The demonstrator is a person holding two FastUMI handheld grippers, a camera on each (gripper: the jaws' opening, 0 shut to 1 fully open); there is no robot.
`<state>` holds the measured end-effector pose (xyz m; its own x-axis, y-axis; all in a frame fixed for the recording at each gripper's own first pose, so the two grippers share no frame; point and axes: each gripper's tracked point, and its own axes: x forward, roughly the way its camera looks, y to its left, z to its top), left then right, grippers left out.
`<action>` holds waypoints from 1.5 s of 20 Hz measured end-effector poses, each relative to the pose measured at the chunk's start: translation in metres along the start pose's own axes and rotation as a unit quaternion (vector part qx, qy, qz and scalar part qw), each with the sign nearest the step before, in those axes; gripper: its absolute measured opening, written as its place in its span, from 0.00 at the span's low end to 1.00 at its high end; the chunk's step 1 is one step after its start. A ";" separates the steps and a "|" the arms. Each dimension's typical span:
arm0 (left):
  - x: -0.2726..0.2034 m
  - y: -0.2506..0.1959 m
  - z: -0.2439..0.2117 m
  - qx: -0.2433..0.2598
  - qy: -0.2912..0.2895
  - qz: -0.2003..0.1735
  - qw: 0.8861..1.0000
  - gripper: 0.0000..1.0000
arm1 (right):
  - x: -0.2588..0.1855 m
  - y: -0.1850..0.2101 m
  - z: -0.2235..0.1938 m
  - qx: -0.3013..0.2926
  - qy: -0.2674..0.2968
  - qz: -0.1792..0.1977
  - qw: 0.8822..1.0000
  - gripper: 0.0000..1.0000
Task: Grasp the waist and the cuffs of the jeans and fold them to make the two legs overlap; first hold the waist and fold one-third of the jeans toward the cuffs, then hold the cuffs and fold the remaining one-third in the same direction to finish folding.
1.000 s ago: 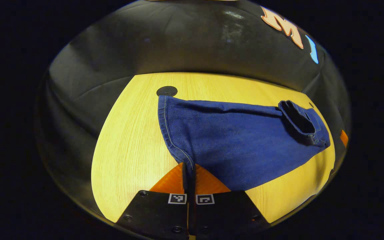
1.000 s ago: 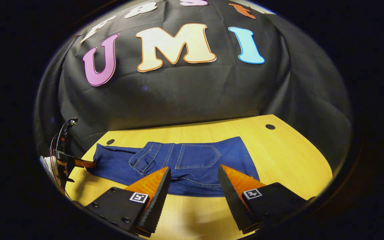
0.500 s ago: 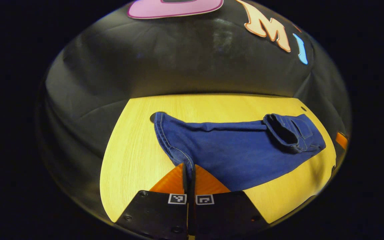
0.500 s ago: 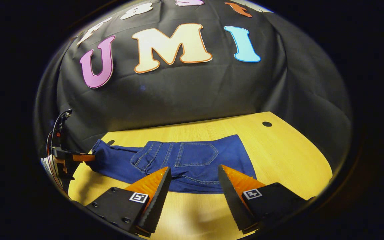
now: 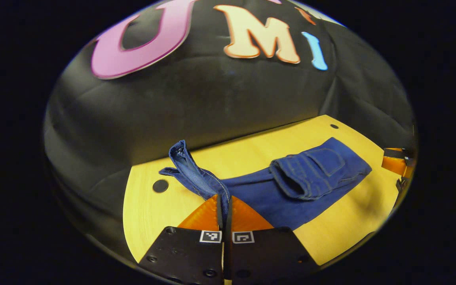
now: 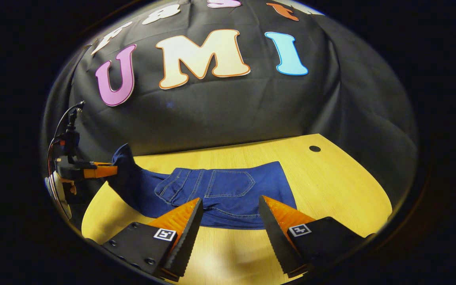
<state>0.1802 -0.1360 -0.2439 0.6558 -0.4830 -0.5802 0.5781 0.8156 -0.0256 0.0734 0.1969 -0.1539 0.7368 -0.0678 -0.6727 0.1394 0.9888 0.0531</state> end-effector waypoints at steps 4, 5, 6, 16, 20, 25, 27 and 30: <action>0.009 -0.058 0.045 0.012 -0.017 -0.013 1.000 0.00 | -0.016 -0.027 -0.003 0.005 0.001 0.022 1.000 0.88; 0.012 -0.073 0.054 0.008 -0.018 -0.014 1.000 0.00 | -0.022 -0.039 -0.003 0.012 0.000 0.023 1.000 0.88; 0.015 -0.088 0.063 0.005 -0.019 -0.016 1.000 0.00 | -0.030 -0.052 -0.003 0.021 -0.001 0.023 1.000 0.87; 0.062 -0.238 0.095 -0.023 -0.006 -0.035 0.999 0.00 | -0.090 -0.191 -0.007 0.070 -0.021 -0.013 0.997 0.87; 0.087 -0.282 0.073 -0.049 0.005 -0.033 0.998 0.00 | -0.099 -0.228 -0.015 0.064 -0.015 -0.015 0.998 0.87; 0.063 -0.313 0.081 -0.115 -0.037 -0.042 0.992 0.49 | -0.105 -0.227 -0.006 0.029 -0.015 0.034 0.999 0.87; 0.020 -0.298 0.106 -0.115 -0.096 -0.018 0.989 0.97 | -0.112 -0.209 0.017 0.006 -0.050 0.054 0.997 0.87; -0.072 -0.273 0.129 -0.101 -0.180 0.020 0.978 0.94 | -0.133 -0.175 0.060 -0.014 -0.123 0.071 0.990 0.98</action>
<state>0.0377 -0.3644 -0.0899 0.8257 -0.5003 -0.2606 0.4644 0.8652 -0.1893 -0.0096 0.0253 -0.0292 0.8874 0.0446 -0.4589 0.0077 0.9937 0.1115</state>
